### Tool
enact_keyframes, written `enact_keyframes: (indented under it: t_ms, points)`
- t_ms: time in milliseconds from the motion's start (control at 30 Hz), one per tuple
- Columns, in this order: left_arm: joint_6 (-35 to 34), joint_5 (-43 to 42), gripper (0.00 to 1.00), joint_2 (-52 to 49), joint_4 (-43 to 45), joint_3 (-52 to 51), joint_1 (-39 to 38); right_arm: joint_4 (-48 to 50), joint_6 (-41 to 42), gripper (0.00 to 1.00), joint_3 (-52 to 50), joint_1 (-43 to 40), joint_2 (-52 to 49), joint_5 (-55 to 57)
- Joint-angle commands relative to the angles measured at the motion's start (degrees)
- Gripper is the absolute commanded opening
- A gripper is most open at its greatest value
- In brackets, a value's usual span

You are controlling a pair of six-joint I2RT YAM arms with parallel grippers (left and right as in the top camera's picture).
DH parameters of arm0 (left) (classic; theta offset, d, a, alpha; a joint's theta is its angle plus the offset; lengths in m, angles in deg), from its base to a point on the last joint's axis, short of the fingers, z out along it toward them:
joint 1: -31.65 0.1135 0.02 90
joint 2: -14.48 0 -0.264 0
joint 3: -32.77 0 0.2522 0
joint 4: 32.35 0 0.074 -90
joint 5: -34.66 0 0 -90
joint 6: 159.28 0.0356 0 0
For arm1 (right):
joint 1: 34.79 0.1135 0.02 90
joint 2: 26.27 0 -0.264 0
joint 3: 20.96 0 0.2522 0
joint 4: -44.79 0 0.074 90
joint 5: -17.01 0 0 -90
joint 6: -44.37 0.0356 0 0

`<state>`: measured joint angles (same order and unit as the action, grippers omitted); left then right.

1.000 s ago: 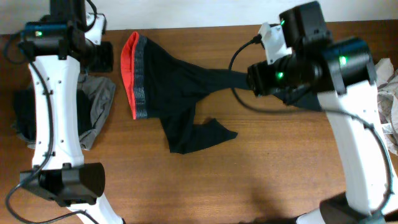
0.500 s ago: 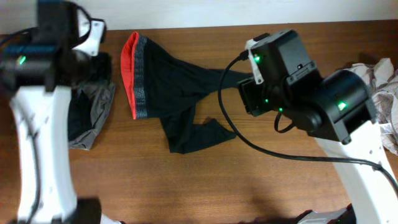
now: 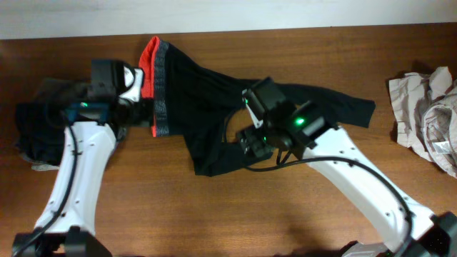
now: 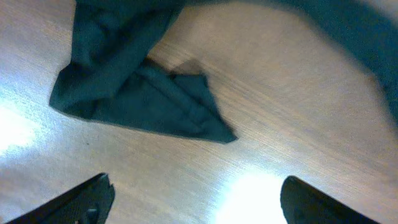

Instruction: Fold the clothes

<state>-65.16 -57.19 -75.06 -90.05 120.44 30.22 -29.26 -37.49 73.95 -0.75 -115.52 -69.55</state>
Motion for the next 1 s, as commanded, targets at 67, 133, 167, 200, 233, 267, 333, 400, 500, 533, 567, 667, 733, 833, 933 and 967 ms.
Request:
enact_keyframes:
  t_ms: [67, 133, 167, 200, 233, 267, 333, 400, 500, 533, 567, 667, 733, 833, 933, 967]
  points:
    - [-0.2, -6.9, 0.69, 0.3, 10.4, -8.5, 0.1, 8.3, -4.0, 0.95, -11.8, -4.6, -1.5, -9.3]
    - [-0.1, -9.4, 0.69, -0.4, 12.8, -10.3, 0.1, 11.8, -6.4, 0.95, -14.8, -5.8, -2.6, -11.3]
    - [-0.2, -9.9, 0.69, -0.9, 13.6, -11.0, 0.1, 13.3, -6.5, 0.96, -15.9, -6.4, -3.3, -11.7]
    - [-0.2, -10.0, 0.69, -1.5, 13.9, -11.4, 0.1, 14.5, -6.7, 0.96, -16.7, -6.9, -3.9, -12.1]
    - [-0.1, -10.0, 0.69, -2.2, 14.0, -11.7, 0.1, 15.8, -7.2, 0.96, -17.4, -7.5, -4.7, -12.6]
    - [-0.1, -10.0, 0.68, -3.0, 14.0, -11.8, 0.1, 16.9, -8.5, 0.96, -17.9, -8.0, -5.5, -13.5]
    - [-0.2, -10.1, 0.68, -4.7, 14.3, -11.8, 0.1, 18.5, -10.6, 0.96, -18.1, -8.7, -7.3, -15.0]
    - [-0.2, -11.0, 0.67, -6.9, 14.9, -11.8, 0.1, 20.5, -13.7, 0.97, -18.1, -8.9, -9.4, -17.3]
    - [-0.1, -13.5, 0.62, -9.8, 15.3, -11.8, 0.1, 22.9, -14.4, 0.97, -18.1, -9.0, -12.4, -17.9]
    - [-0.1, -13.5, 0.62, -10.5, 15.2, -11.8, 0.1, 23.1, -14.4, 0.97, -18.1, -9.0, -13.6, -17.9]
    - [-0.1, -13.5, 0.61, -11.0, 15.2, -11.8, 0.1, 23.2, -14.4, 0.96, -18.1, -8.9, -14.7, -18.1]
    - [-0.1, -13.4, 0.61, -11.5, 15.2, -11.8, 0.1, 23.0, -14.4, 0.88, -18.1, -8.9, -17.2, -19.2]
    - [-0.1, -13.4, 0.61, -11.5, 15.3, -11.8, 0.1, 22.8, -14.4, 0.80, -18.1, -8.9, -18.0, -19.8]
    - [-0.1, -13.4, 0.61, -11.5, 15.0, -11.8, 0.1, 22.3, -13.3, 0.50, -18.1, -8.9, -18.0, -19.8]
    - [-0.1, -13.4, 0.61, -11.5, 15.0, -11.8, 0.1, 20.5, -10.9, 0.14, -17.9, -9.0, -17.5, -19.5]
    - [-0.1, -13.4, 0.61, -11.5, 14.9, -11.8, 0.1, 19.5, -9.9, 0.04, -17.7, -9.1, -17.1, -18.6]
